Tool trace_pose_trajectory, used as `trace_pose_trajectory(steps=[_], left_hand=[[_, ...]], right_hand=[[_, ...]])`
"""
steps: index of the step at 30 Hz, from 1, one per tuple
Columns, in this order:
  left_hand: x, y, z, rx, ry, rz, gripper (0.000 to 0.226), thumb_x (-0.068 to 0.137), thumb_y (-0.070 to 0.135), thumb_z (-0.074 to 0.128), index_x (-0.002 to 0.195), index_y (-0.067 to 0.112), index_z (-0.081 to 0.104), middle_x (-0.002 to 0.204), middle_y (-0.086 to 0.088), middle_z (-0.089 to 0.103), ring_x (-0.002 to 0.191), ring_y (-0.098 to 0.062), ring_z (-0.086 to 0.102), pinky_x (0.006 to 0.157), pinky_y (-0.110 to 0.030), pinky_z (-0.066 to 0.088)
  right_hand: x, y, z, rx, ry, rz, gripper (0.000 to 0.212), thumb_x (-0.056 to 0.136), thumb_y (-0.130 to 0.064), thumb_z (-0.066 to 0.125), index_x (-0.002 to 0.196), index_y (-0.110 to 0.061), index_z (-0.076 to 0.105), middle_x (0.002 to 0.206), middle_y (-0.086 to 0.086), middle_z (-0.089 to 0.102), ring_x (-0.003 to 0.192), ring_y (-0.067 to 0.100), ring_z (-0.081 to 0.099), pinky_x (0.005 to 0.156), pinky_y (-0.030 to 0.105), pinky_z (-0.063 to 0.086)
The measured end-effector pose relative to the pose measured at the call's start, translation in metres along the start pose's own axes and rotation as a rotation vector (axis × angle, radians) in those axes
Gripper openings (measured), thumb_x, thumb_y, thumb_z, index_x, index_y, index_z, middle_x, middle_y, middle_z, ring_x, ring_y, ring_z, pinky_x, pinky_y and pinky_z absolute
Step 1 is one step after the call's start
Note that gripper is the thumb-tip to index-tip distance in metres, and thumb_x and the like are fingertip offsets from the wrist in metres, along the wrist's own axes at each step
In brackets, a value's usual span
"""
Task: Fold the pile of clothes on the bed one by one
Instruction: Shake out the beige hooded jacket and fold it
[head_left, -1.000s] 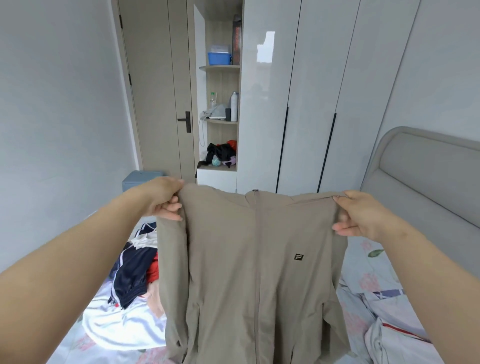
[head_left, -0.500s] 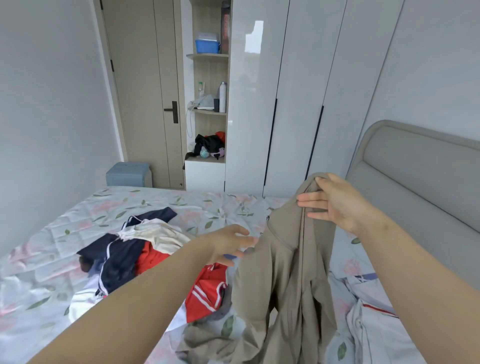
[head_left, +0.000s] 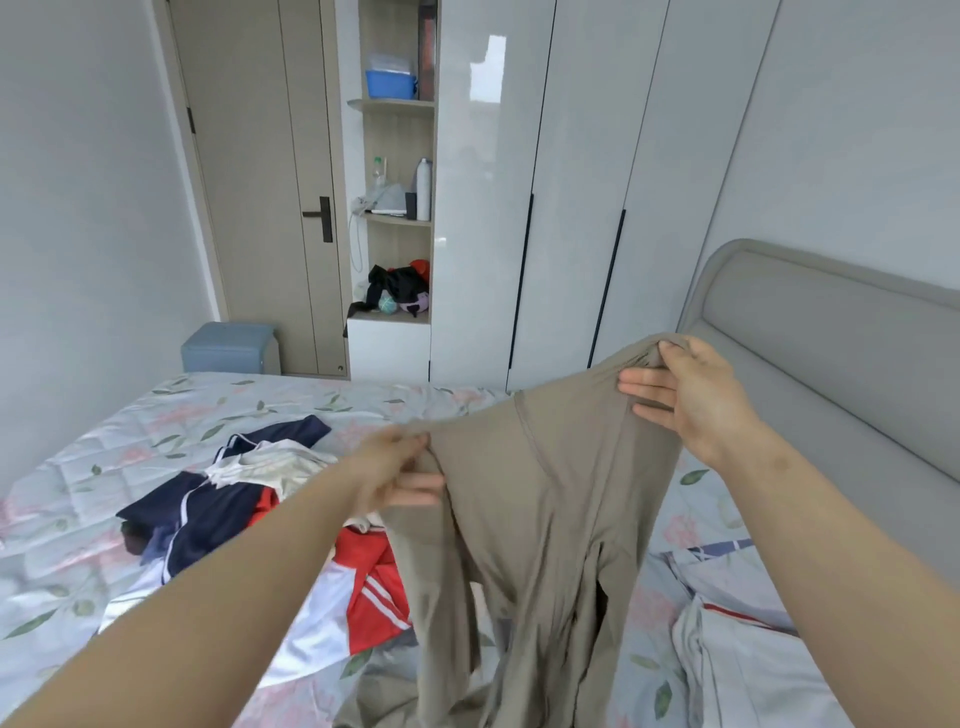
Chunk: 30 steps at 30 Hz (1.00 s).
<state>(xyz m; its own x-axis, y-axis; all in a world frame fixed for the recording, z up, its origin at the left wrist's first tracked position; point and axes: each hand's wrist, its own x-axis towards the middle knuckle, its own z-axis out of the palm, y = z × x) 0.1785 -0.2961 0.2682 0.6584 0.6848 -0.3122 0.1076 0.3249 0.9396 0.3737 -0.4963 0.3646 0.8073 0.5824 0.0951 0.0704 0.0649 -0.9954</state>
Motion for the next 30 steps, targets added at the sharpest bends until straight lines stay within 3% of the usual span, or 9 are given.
trace_pose_trajectory(steps=[4, 9, 12, 14, 19, 24, 30], left_hand=[[-0.018, 0.064, -0.016, -0.105, 0.031, 0.305, 0.015, 0.102, 0.024, 0.039, 0.089, 0.023, 0.047, 0.094, -0.003, 0.052, 0.09, -0.027, 0.063, 0.082, -0.056, 0.049], [-0.04, 0.108, -0.01, -0.081, 0.101, 0.553, 0.018, 0.103, 0.024, 0.039, 0.086, 0.026, 0.046, 0.094, 0.003, 0.056, 0.1, -0.022, 0.061, 0.088, -0.052, 0.048], [-0.048, 0.116, -0.017, -0.048, 0.171, 0.633, 0.017, 0.101, 0.025, 0.042, 0.085, 0.027, 0.048, 0.093, 0.003, 0.057, 0.105, -0.022, 0.058, 0.092, -0.05, 0.048], [-0.053, 0.116, -0.022, -0.03, 0.207, 0.693, 0.018, 0.101, 0.025, 0.044, 0.084, 0.027, 0.048, 0.094, 0.006, 0.058, 0.103, -0.019, 0.058, 0.09, -0.043, 0.047], [-0.065, 0.114, -0.029, 0.0, 0.266, 0.816, 0.016, 0.098, 0.021, 0.051, 0.082, 0.025, 0.049, 0.086, 0.003, 0.054, 0.091, -0.016, 0.054, 0.083, -0.036, 0.048], [-0.081, 0.124, -0.025, 0.004, 0.281, 0.934, 0.022, 0.097, 0.017, 0.052, 0.076, 0.021, 0.046, 0.073, 0.004, 0.044, 0.071, -0.013, 0.042, 0.067, -0.032, 0.041], [-0.082, 0.139, -0.011, 0.004, 0.26, 0.981, 0.022, 0.096, 0.02, 0.053, 0.075, 0.023, 0.047, 0.07, 0.006, 0.042, 0.067, -0.011, 0.038, 0.061, -0.03, 0.036]], right_hand=[[0.002, -0.008, 0.005, 0.077, 0.091, -0.15, 0.025, 0.103, -0.022, 0.035, 0.08, -0.023, 0.046, 0.087, 0.006, 0.068, 0.092, 0.021, 0.066, 0.092, 0.038, 0.048], [0.006, -0.028, 0.012, 0.069, 0.188, -0.4, 0.026, 0.102, -0.016, 0.036, 0.081, -0.026, 0.048, 0.086, 0.0, 0.064, 0.074, -0.003, 0.063, 0.071, 0.013, 0.046], [0.003, -0.027, 0.014, 0.053, 0.222, -0.48, 0.027, 0.101, -0.013, 0.037, 0.081, -0.027, 0.05, 0.086, -0.003, 0.064, 0.074, -0.005, 0.063, 0.066, 0.005, 0.042], [-0.002, -0.025, 0.016, 0.061, 0.247, -0.532, 0.027, 0.1, -0.012, 0.038, 0.082, -0.028, 0.05, 0.086, -0.004, 0.063, 0.077, -0.002, 0.064, 0.071, 0.009, 0.044], [-0.015, -0.03, 0.025, 0.119, 0.342, -0.626, 0.015, 0.09, -0.021, 0.042, 0.079, -0.028, 0.05, 0.077, -0.008, 0.061, 0.076, 0.006, 0.063, 0.09, 0.035, 0.047], [-0.03, -0.042, 0.029, 0.14, 0.427, -0.707, 0.015, 0.09, -0.019, 0.04, 0.077, -0.027, 0.044, 0.072, -0.015, 0.053, 0.066, -0.003, 0.06, 0.082, 0.032, 0.045], [-0.032, -0.058, 0.02, 0.076, 0.576, -0.747, 0.021, 0.092, -0.017, 0.04, 0.074, -0.028, 0.04, 0.057, -0.03, 0.053, 0.064, 0.003, 0.056, 0.081, 0.033, 0.046]])
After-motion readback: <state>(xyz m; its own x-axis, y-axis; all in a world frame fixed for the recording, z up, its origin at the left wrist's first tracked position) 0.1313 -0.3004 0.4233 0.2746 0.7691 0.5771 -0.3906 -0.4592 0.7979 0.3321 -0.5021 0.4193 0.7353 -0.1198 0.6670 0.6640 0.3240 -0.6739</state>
